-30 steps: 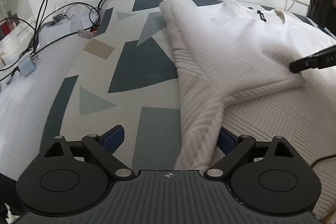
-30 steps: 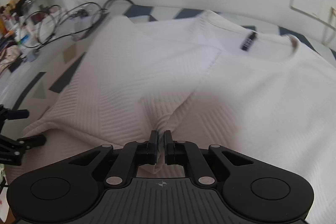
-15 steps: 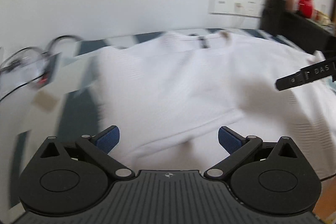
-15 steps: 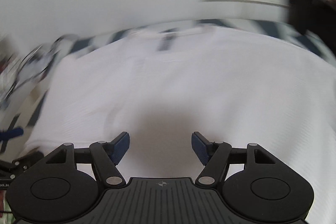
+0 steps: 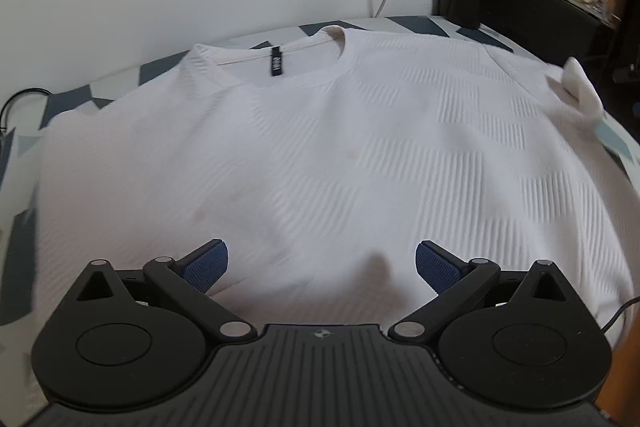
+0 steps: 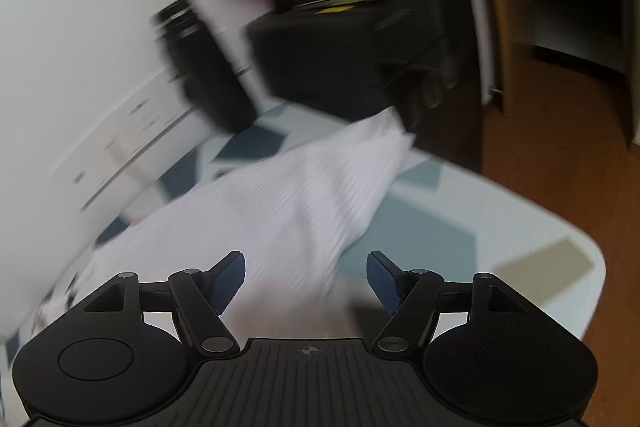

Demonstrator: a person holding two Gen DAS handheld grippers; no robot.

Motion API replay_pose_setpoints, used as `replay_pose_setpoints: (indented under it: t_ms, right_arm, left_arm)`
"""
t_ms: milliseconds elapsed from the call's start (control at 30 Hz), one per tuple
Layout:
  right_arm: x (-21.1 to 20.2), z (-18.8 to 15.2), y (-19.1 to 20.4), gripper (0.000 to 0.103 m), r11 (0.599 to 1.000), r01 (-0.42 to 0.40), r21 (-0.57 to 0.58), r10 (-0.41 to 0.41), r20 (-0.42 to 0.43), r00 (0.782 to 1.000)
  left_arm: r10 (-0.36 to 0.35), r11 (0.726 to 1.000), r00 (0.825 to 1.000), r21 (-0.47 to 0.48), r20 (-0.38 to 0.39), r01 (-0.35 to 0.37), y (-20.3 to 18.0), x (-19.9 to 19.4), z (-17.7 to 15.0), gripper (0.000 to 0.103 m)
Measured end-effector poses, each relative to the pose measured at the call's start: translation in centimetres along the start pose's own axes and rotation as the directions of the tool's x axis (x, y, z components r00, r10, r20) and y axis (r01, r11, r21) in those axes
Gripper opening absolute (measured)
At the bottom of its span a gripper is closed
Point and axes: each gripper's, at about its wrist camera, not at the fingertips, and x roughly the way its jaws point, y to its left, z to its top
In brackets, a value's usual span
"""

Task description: Fold clothes

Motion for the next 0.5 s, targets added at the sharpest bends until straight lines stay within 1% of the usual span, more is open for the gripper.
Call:
replay_pose_setpoints:
  t_ms: [67, 167, 267, 333, 367, 400, 433, 467, 500]
  right_arm:
    - [1.9, 1.0, -0.5, 0.066, 1.000, 0.018, 0.014, -0.018, -0.007, 1.000]
    - [4.7, 2.4, -1.3, 0.068, 0.998, 0.044, 0.036, -0.044, -0.019, 0.999]
    - [7.5, 3.9, -2.1, 0.069, 0.996, 0.071, 0.057, -0.070, -0.031, 0.997]
    - [9.3, 4.9, -2.6, 0.068, 0.993, 0.089, 0.070, -0.087, -0.039, 0.995]
    - [10.3, 5.4, -2.9, 0.061, 0.992, 0.098, 0.077, -0.095, -0.043, 0.994]
    - [11.2, 5.8, -3.1, 0.045, 0.991, 0.108, 0.084, -0.104, -0.048, 0.993]
    - [11.3, 6.0, -3.4, 0.033, 0.987, 0.104, 0.121, -0.099, -0.043, 0.994]
    - [10.9, 6.0, -3.5, 0.010, 0.982, 0.086, 0.168, -0.083, -0.024, 0.996]
    - [10.3, 5.9, -3.3, 0.008, 0.978, 0.075, 0.193, -0.077, 0.003, 0.997]
  left_arm:
    - [0.017, 1.000, 1.000, -0.015, -0.009, -0.017, -1.3, 1.1, 1.0, 0.102]
    - [0.062, 0.998, 0.998, 0.005, -0.024, -0.062, -2.7, 2.2, 2.0, 0.102]
    - [0.115, 0.993, 0.993, 0.015, -0.036, -0.114, -2.7, 2.6, 2.3, 0.102]
    - [0.140, 0.990, 0.989, 0.004, -0.051, -0.140, -2.2, 2.7, 2.3, 0.102]
    - [0.150, 0.989, 0.987, -0.007, -0.058, -0.151, -1.9, 2.7, 2.2, 0.102]
    - [0.158, 0.987, 0.985, -0.019, -0.063, -0.160, -1.6, 2.6, 2.1, 0.102]
    - [0.164, 0.985, 0.984, -0.034, -0.066, -0.166, -1.2, 2.4, 1.9, 0.102]
    - [0.168, 0.984, 0.983, -0.050, -0.069, -0.171, -0.9, 2.2, 1.8, 0.102]
    - [0.170, 0.982, 0.983, -0.067, -0.069, -0.174, -0.4, 2.0, 1.7, 0.102]
